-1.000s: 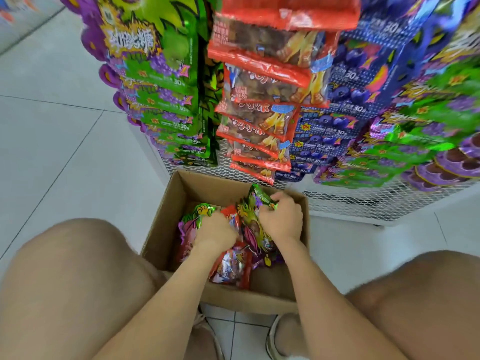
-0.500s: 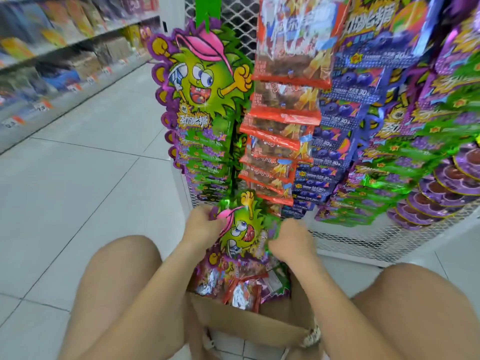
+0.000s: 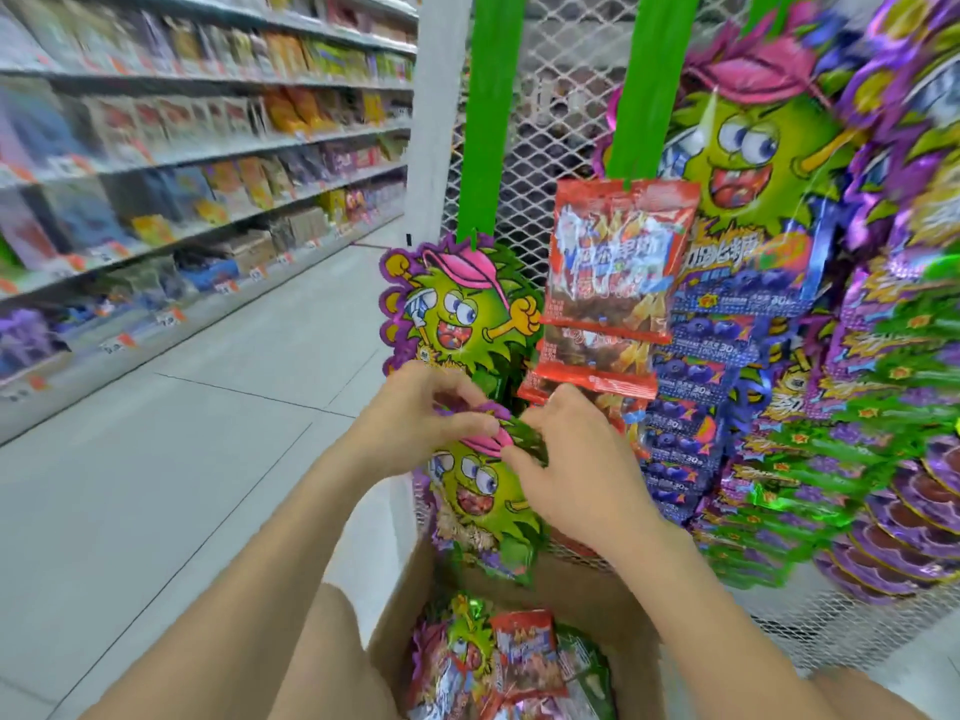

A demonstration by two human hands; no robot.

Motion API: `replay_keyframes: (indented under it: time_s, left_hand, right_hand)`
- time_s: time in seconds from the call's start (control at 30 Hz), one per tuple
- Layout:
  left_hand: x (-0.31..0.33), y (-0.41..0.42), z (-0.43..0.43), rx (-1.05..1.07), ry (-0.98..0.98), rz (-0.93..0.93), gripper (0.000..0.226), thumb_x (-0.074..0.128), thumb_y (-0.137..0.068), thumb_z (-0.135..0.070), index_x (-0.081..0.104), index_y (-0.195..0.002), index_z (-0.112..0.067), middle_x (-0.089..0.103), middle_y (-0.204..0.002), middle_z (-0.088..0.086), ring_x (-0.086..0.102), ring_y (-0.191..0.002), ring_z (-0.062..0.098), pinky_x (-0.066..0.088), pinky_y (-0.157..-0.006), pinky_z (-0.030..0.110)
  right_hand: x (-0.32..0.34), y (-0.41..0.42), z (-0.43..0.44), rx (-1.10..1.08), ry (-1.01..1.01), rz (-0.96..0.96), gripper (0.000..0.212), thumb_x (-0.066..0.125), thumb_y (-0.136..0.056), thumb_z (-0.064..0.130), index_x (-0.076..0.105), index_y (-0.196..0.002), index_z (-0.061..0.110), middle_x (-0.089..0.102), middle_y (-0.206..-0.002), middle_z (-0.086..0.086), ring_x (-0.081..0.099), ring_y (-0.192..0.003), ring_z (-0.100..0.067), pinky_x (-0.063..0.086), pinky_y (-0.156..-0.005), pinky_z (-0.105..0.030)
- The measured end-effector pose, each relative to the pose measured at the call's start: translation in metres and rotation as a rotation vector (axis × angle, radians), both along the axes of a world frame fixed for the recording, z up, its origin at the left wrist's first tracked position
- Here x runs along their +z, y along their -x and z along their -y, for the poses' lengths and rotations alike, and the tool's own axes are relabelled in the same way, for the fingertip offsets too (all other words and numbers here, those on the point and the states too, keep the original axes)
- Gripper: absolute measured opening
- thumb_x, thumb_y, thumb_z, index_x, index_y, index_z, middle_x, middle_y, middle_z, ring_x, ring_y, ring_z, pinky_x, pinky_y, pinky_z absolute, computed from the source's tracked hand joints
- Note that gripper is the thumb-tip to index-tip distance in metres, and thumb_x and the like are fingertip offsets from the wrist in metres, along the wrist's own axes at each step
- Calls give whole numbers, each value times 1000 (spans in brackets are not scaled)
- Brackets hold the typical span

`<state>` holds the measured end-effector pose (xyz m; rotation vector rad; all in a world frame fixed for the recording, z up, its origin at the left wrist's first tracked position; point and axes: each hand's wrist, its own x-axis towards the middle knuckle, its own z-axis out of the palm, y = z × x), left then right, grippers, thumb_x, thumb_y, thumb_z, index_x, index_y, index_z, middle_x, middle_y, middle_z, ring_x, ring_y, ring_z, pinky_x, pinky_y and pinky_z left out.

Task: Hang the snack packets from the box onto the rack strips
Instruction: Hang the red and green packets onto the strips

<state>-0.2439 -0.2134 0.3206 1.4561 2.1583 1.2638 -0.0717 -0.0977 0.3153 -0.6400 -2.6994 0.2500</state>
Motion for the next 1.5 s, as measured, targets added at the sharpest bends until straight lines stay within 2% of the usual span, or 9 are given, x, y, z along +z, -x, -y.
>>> replay_keyframes:
  time_s: [0.1, 0.2, 0.33, 0.63, 0.8, 1.0, 1.27, 1.37, 1.5]
  left_hand:
    - [41, 7, -12, 159, -184, -17, 31, 74, -94, -46, 76, -120, -29, 74, -114, -17, 68, -103, -4, 54, -91, 25]
    - [76, 18, -36, 231, -305, 71, 37, 53, -101, -17, 64, -136, -25, 68, -120, -19, 61, -107, -16, 46, -97, 12]
    - [100, 35, -68, 263, -367, 93, 60, 43, -75, -17, 60, -132, -24, 69, -129, -2, 63, -122, 15, 48, -111, 44]
    - [120, 47, -78, 416, -325, 217, 26, 48, -72, -50, 66, -92, -45, 71, -106, -11, 58, -122, 30, 46, -107, 54]
    - [130, 66, -68, 354, -311, 250, 38, 60, -73, -73, 79, -92, -48, 79, -109, -4, 64, -123, 29, 49, -109, 54]
    - [148, 60, -62, 252, -245, 281, 42, 60, -100, -54, 83, -69, -39, 81, -80, -8, 75, -94, 19, 55, -99, 36]
    - [142, 65, -56, 132, -263, 213, 42, 59, -101, -52, 80, -110, -17, 81, -105, 5, 76, -106, 28, 55, -105, 52]
    - [141, 62, -52, 89, -232, 131, 37, 51, -110, -39, 78, -105, -14, 80, -96, 2, 73, -89, 19, 55, -89, 36]
    - [134, 59, -49, 79, -212, 56, 33, 51, -111, -32, 64, -86, -17, 62, -74, -2, 49, -76, 17, 38, -73, 35]
  right_hand:
    - [34, 14, -13, -50, 58, -209, 34, 72, -94, 49, 71, -91, 16, 62, -93, 0, 61, -93, -28, 52, -78, -42]
    - [64, 30, -20, -132, 114, -513, 35, 79, -89, 45, 78, -114, 22, 78, -98, 0, 69, -99, -31, 55, -89, -46]
    - [99, 49, -24, -142, 68, -681, 31, 74, -94, 37, 71, -124, 29, 78, -98, 0, 67, -100, -32, 52, -85, -42]
    - [130, 90, -50, -113, 81, -740, 23, 74, -94, 33, 66, -115, 27, 73, -99, 8, 65, -99, -22, 42, -80, -35]
    - [137, 104, -54, -70, 164, -801, 23, 80, -88, 31, 69, -108, 27, 73, -95, 15, 71, -94, -18, 53, -89, -39]
    - [143, 109, -53, -68, 256, -801, 25, 77, -86, 31, 62, -105, 28, 69, -91, 15, 67, -98, -21, 54, -87, -43]
    - [149, 104, -37, -130, 237, -833, 19, 68, -87, 20, 56, -101, 25, 65, -86, 10, 59, -84, -18, 36, -66, -34]
    - [141, 103, -29, -160, 216, -850, 16, 66, -88, 18, 54, -96, 25, 60, -80, 12, 52, -74, -12, 28, -66, -34]
    - [129, 100, -25, -151, 208, -757, 9, 63, -94, 18, 56, -95, 22, 53, -78, 16, 40, -70, 2, 29, -64, -35]
